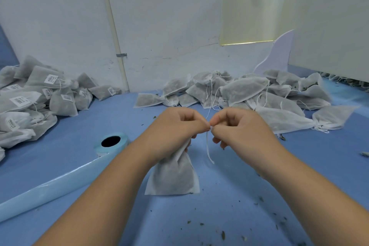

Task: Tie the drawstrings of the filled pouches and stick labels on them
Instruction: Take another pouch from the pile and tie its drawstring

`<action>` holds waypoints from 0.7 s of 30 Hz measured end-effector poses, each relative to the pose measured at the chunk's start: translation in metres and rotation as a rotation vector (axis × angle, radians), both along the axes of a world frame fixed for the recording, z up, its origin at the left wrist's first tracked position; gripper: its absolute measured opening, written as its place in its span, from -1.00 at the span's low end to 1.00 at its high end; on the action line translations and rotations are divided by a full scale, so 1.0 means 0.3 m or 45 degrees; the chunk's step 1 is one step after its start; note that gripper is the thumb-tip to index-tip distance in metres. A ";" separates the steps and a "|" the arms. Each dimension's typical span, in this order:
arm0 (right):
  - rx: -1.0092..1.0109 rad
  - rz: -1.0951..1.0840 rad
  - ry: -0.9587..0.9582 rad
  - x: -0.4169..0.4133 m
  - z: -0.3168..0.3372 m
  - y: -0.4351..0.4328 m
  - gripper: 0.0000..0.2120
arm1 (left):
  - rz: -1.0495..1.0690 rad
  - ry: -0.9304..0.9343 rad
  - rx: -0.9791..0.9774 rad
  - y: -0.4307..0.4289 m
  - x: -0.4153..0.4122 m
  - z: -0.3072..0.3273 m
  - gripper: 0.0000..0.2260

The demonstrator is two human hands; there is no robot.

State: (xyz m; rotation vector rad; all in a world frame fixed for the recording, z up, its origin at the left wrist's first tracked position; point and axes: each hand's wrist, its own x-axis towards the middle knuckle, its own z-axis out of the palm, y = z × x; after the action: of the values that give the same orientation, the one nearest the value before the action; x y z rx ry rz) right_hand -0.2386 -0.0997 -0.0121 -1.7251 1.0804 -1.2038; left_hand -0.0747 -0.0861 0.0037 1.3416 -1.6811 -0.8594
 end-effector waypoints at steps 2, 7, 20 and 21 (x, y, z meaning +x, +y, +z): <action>-0.022 -0.035 0.051 0.002 0.000 0.002 -0.86 | 0.003 -0.030 -0.019 0.002 -0.004 0.001 -0.86; 0.118 -0.010 0.015 -0.006 -0.001 -0.008 -0.88 | 0.036 -0.119 -0.035 0.001 0.003 0.004 -0.84; 0.619 0.284 -0.354 -0.020 0.003 -0.018 -0.83 | -0.005 -0.249 -0.143 -0.002 0.019 0.004 -0.90; 0.615 0.287 -0.365 -0.020 0.002 -0.018 -0.83 | -0.005 -0.256 -0.155 -0.002 0.019 0.006 -0.90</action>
State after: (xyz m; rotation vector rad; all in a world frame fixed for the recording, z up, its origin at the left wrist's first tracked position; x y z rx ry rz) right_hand -0.2447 -0.1052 -0.0114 -1.2227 0.8857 -0.9202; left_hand -0.0689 -0.0866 0.0056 1.3781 -1.8592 -0.6300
